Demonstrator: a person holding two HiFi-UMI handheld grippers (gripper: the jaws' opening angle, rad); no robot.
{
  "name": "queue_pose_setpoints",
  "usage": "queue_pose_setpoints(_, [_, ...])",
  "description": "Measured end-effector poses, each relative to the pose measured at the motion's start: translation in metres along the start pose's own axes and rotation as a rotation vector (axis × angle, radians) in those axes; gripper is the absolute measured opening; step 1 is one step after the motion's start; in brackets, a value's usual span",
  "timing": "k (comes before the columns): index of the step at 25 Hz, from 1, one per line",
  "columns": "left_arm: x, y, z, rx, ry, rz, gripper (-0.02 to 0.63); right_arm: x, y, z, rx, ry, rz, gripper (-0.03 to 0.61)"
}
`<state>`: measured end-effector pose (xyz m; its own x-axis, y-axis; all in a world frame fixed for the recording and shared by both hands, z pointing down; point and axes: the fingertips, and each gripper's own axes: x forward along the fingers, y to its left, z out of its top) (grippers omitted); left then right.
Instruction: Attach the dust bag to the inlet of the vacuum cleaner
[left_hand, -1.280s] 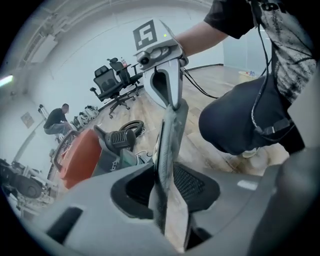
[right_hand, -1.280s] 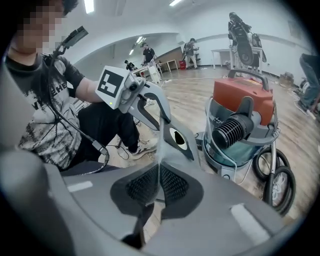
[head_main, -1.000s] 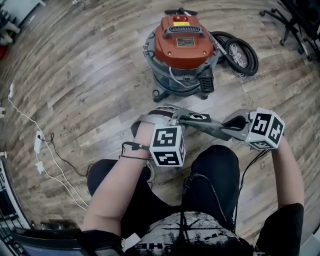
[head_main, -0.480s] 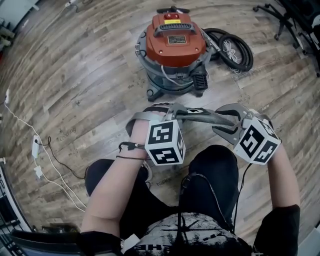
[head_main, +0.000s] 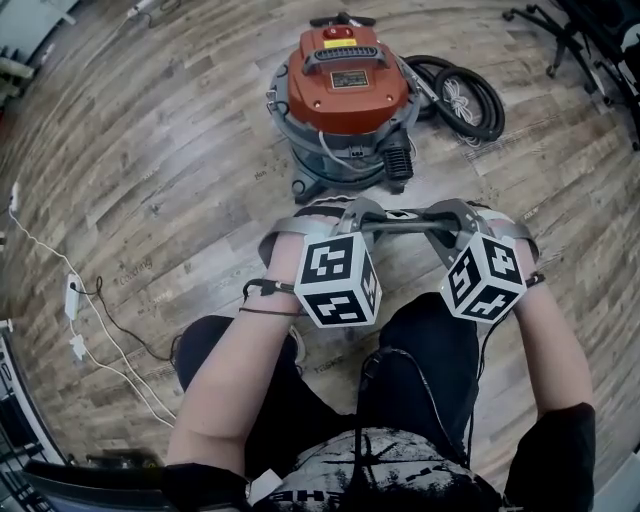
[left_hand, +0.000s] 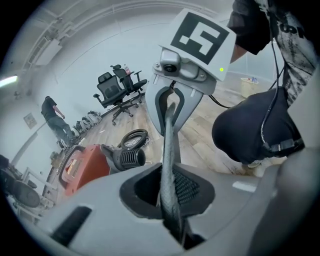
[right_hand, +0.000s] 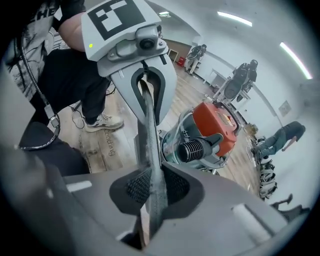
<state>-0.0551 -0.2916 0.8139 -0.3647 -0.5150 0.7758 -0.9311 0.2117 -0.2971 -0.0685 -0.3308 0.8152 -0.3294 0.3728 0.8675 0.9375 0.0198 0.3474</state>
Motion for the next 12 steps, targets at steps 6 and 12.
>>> queue_pose_setpoints(6, [0.003,0.023,-0.001,-0.024,-0.009,0.031,0.035,0.005,-0.021,-0.003,0.033,0.039,-0.052,0.032])
queue_pose_setpoints(12, [0.022,0.034,-0.005,-0.008,0.006,0.025,0.029,0.016,-0.043,-0.01,-0.009,0.117,-0.11,0.035])
